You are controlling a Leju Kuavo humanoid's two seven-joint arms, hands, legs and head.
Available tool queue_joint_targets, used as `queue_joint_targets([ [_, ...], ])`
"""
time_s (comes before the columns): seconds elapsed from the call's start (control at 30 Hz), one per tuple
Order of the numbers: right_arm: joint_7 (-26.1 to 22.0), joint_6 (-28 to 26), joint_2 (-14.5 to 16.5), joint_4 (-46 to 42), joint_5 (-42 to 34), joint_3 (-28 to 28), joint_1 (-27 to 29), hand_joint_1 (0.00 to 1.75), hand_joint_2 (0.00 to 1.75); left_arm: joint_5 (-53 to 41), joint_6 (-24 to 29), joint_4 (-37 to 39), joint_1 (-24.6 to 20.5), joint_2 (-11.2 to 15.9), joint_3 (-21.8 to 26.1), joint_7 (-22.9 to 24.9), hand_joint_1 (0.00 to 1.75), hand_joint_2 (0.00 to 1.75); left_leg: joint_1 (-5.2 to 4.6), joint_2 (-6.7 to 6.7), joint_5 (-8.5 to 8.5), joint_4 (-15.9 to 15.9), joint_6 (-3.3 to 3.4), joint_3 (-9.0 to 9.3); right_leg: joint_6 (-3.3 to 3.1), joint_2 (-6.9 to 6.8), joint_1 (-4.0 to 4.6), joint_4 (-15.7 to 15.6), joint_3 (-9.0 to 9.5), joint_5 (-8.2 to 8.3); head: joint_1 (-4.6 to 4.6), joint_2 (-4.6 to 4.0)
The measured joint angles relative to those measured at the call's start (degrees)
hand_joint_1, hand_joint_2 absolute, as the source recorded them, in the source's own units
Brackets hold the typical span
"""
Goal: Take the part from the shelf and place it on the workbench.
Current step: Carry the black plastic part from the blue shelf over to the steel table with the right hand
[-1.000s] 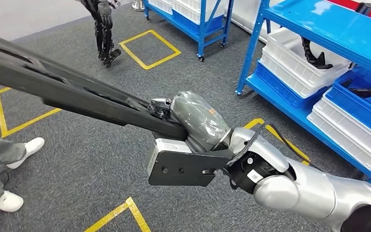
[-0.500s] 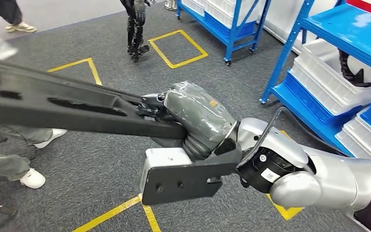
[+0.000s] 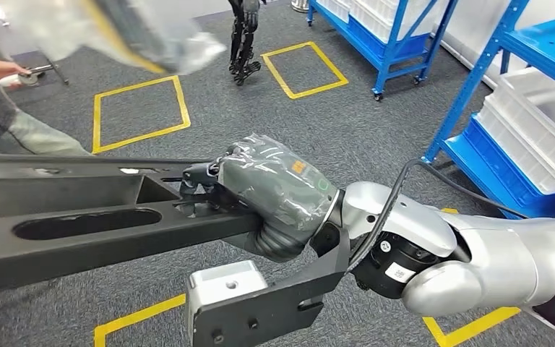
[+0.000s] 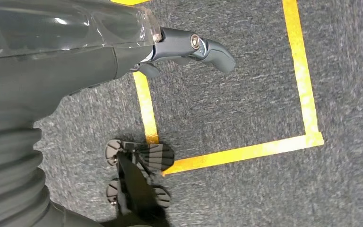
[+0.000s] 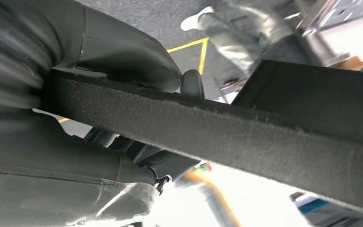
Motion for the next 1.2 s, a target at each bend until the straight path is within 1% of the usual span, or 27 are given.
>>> queue_joint_targets([
  [0.07, 0.4, 0.4, 0.0, -0.3, 0.3, 0.5, -0.9, 1.75, 1.75, 0.3, -0.1, 0.0, -0.1, 0.0, 0.3, -0.4, 0.0, 1.75, -0.89, 1.79, 2.15, -7.4, 1.05, 3.83, 0.12, -0.96, 0.34, 0.1, -0.01, -0.12, 0.03, 0.0],
  [0.1, 1.0, 0.7, 0.1, -0.4, 0.8, 0.8, -1.3, 1.75, 1.75, 0.4, -0.1, 0.0, -0.2, 0.0, 0.5, -0.5, 0.0, 1.75, -1.2, 2.14, 2.28, -8.6, 1.39, 4.33, 0.21, -1.43, 0.46, 0.1, -0.03, -0.18, 0.05, 0.0],
  [0.17, 2.6, 1.4, 0.1, -0.5, 2.6, 1.5, -2.0, 1.75, 1.75, 0.8, -0.1, 0.0, 0.0, -0.1, 0.7, -0.6, 0.0, 1.75, -1.26, 1.25, 2.5, -8.9, 1.84, 4.28, 0.47, -2.29, 0.58, 0.0, 0.03, -0.27, 0.1, 0.0],
  [0.2, 3.6, 1.8, 0.1, -0.6, 3.8, 1.8, -2.4, 1.75, 1.75, 0.9, -0.1, 0.0, 0.1, -0.1, 0.9, -0.7, 0.0, 1.75, -1.1, 0.75, 2.72, -9.1, 2.09, 4.39, 0.72, -2.02, 0.5, 0.3, 0.02, -0.59, 0.1, 0.0],
  [0.23, 4.9, 2.3, 0.1, -0.6, 5.8, 2.0, -2.7, 1.75, 1.75, 1.1, -0.1, 0.0, 0.2, -0.1, 1.0, -0.7, 0.0, 1.75, -0.87, 0.29, 2.98, -9.4, 2.39, 4.54, 0.99, -1.09, 0.39, 1.3, -0.34, -1.42, 0.11, 0.0],
  [0.27, 6.2, 3.0, 0.0, -0.6, 8.3, 2.2, -3.0, 1.75, 1.75, 1.2, -0.1, 0.0, 0.2, -0.1, 1.1, -0.8, 0.0, 1.75, -0.61, -0.2, 3.23, -9.6, 2.65, 4.7, 1.3, 0.2, 0.26, 3.4, -1.23, -2.84, 0.14, 0.0],
  [0.3, 7.3, 3.7, -0.2, -0.6, 11.0, 2.3, -3.0, 1.75, 1.75, 1.3, -0.1, 0.0, 0.2, -0.1, 1.2, -0.8, 0.0, 1.75, -0.44, -0.71, 3.35, -9.7, 2.78, 4.72, 1.55, 1.62, 0.06, 6.9, -2.73, -4.74, 0.17, 0.0],
  [0.37, 8.4, 5.2, -0.8, -0.6, 15.3, 2.6, -2.6, 1.75, 1.75, 1.4, -0.1, 0.0, 0.0, -0.2, 1.3, -1.0, 0.0, 1.75, -0.28, -1.86, 3.42, -9.7, 2.88, 4.72, 1.94, 2.82, -0.2, 15.0, -6.44, -8.05, 0.22, 0.0],
  [0.4, 8.5, 5.6, -1.1, -0.6, 16.4, 2.7, -2.1, 1.75, 1.75, 1.4, -0.1, 0.0, 0.1, -0.2, 1.3, -1.0, 0.0, 1.75, -0.21, -2.52, 3.42, -9.7, 2.88, 4.74, 2.12, 2.92, -0.38, 17.5, -7.7, -8.49, 0.22, 0.0],
  [0.43, 8.5, 5.8, -1.4, -0.5, 17.1, 2.7, -1.6, 1.75, 1.75, 1.4, -0.1, 0.0, 0.1, -0.3, 1.3, -1.0, 0.0, 1.75, -0.13, -3.21, 3.41, -9.6, 2.86, 4.79, 2.28, 2.93, -0.57, 17.6, -7.94, -7.78, 0.22, 0.0],
  [0.47, 8.5, 5.9, -1.8, -0.5, 17.5, 2.7, -1.2, 1.75, 1.75, 1.4, -0.1, 0.0, 0.1, -0.4, 1.4, -1.0, 0.0, 1.75, -0.02, -3.94, 3.39, -9.6, 2.82, 4.85, 2.42, 3.02, -0.8, 15.6, -7.15, -6.08, 0.22, 0.0],
  [0.5, 8.5, 5.9, -2.2, -0.5, 17.8, 2.6, -0.9, 1.75, 1.75, 1.4, -0.1, 0.0, 0.1, -0.4, 1.5, -1.1, 0.0, 1.75, 0.09, -4.67, 3.32, -9.5, 2.72, 4.92, 2.54, 3.49, -1.08, 11.6, -5.41, -3.69, 0.23, 0.0],
  [0.57, 8.5, 5.9, -3.2, -0.4, 18.5, 2.5, -0.2, 1.75, 1.75, 1.3, -0.1, 0.0, 0.0, -0.4, 1.6, -1.1, 0.0, 1.75, 0.16, -6.03, 3.14, -9.1, 2.21, 4.67, 2.73, 5.98, -1.68, 3.7, -1.93, -0.3, 0.22, 0.0],
  [0.6, 8.5, 5.9, -3.7, -0.3, 19.0, 2.3, 0.5, 1.75, 1.75, 1.3, -0.1, 0.0, 0.0, -0.4, 1.6, -1.1, 0.0, 1.75, 0.21, -6.6, 3.14, -9.0, 1.82, 4.37, 2.75, 6.98, -1.82, 1.5, -1.06, 0.35, 0.2, 0.0],
  [0.63, 8.5, 5.9, -4.2, -0.2, 19.5, 2.1, 1.2, 1.75, 1.75, 1.2, -0.1, 0.0, 0.0, -0.4, 1.7, -1.1, 0.0, 1.75, 0.32, -7.15, 3.23, -8.9, 1.43, 4.02, 2.66, 7.48, -1.78, 0.7, -0.81, 0.31, 0.17, 0.0],
  [0.7, 8.6, 5.8, -4.9, 0.4, 20.3, 1.6, 2.7, 1.75, 1.75, 1.0, -0.1, 0.0, 0.3, -0.5, 1.7, -1.1, 0.0, 1.75, 0.68, -7.75, 3.34, -8.9, 0.73, 3.49, 2.1, 6.43, -1.59, 0.4, -0.85, 0.42, 0.15, 0.0],
  [0.77, 8.5, 5.6, -5.5, 1.1, 20.5, 0.8, 4.0, 1.75, 1.75, 0.9, -0.1, 0.0, 0.6, -0.6, 1.6, -1.0, 0.0, 1.75, 0.63, -5.68, 1.87, -6.5, 0.2, 2.22, 1.38, 5.19, -1.62, 0.2, -0.68, 0.58, -0.09, -0.01],
  [0.83, 8.5, 5.3, -6.1, 1.9, 20.2, -0.1, 5.4, 1.75, 1.75, 0.7, -0.1, 0.0, 0.4, -0.7, 1.6, -1.0, 0.0, 1.75, 0.45, -2.72, -1.43, 0.6, -0.17, -1.04, 0.9, 3.85, -1.49, 0.1, -0.58, 0.55, -0.42, -0.01],
  [0.87, 8.5, 5.1, -6.5, 2.3, 19.9, -0.5, 6.1, 1.75, 1.75, 0.6, -0.2, 0.0, 0.3, -0.7, 1.6, -1.0, 0.0, 1.75, 0.48, -2.09, -2.97, 4.7, -0.28, -3.01, 0.74, 3.11, -1.35, 0.1, -0.58, 0.51, -0.47, 0.0],
  [0.9, 8.5, 4.9, -6.9, 2.8, 19.6, -0.9, 7.0, 1.75, 1.75, 0.5, -0.2, 0.0, 0.2, -0.8, 1.6, -1.0, 0.0, 1.75, 0.48, -1.8, -3.8, 7.6, -0.33, -4.42, 0.69, 2.38, -1.21, 0.1, -0.57, 0.47, -0.49, 0.0],
  [0.93, 8.4, 4.7, -7.3, 3.4, 19.4, -1.2, 7.8, 1.75, 1.75, 0.4, -0.2, 0.0, 0.2, -0.8, 1.6, -0.9, 0.0, 1.75, 0.46, -1.64, -3.67, 8.5, -0.29, -4.83, 0.64, 1.65, -1.07, 0.1, -0.56, 0.44, -0.5, 0.0],
  [0.97, 8.3, 4.5, -7.6, 3.9, 19.2, -1.5, 8.6, 1.75, 1.75, 0.3, -0.2, 0.0, 0.2, -0.8, 1.6, -0.9, 0.0, 1.75, 0.39, -1.4, -2.52, 6.7, -0.14, -3.93, 0.61, 1.02, -0.94, 0.1, -0.54, 0.41, -0.5, 0.0],
  [1.0, 8.3, 4.2, -7.9, 4.3, 19.3, -1.8, 9.1, 1.75, 1.75, 0.2, -0.2, 0.0, 0.2, -0.8, 1.6, -0.8, 0.0, 1.75, 0.23, -0.8, -0.76, 3.0, 0.17, -2.0, 0.6, 0.43, -0.81, 0.1, -0.5, 0.38, -0.51, 0.0],
  [1.07, 8.1, 3.5, -8.5, 5.0, 19.6, -2.6, 9.8, 1.75, 1.75, 0.0, -0.2, 0.0, -0.1, -0.8, 1.6, -0.6, 0.0, 1.75, -0.58, 1.7, 2.04, -5.4, 1.07, 2.3, 0.69, -0.65, -0.5, 0.1, -0.47, 0.28, -0.5, 0.0],
  [1.1, 8.1, 3.1, -8.8, 5.3, 19.8, -3.0, 10.1, 1.75, 1.75, 0.0, -0.2, 0.0, -0.3, -0.8, 1.6, -0.6, 0.0, 1.75, -0.97, 2.53, 2.69, -7.9, 1.44, 3.51, 0.78, -1.15, -0.36, 0.1, -0.48, 0.24, -0.49, 0.0],
  [1.13, 8.1, 2.7, -9.0, 5.8, 20.0, -3.4, 10.5, 1.75, 1.75, 0.0, -0.2, 0.0, -0.4, -0.8, 1.6, -0.6, 0.0, 1.75, -1.28, 2.79, 2.84, -8.9, 1.68, 3.94, 0.92, -1.71, -0.25, 0.1, -0.48, 0.19, -0.47, 0.0],
  [1.2, 8.0, 2.1, -9.3, 6.6, 20.2, -3.9, 11.3, 1.75, 1.75, -0.1, -0.2, 0.0, -0.5, -0.7, 1.6, -0.5, 0.0, 1.75, -1.33, 1.58, 3.16, -9.1, 2.02, 3.86, 1.28, -2.75, -0.14, 0.0, -0.38, 0.11, -0.44, 0.0],
])
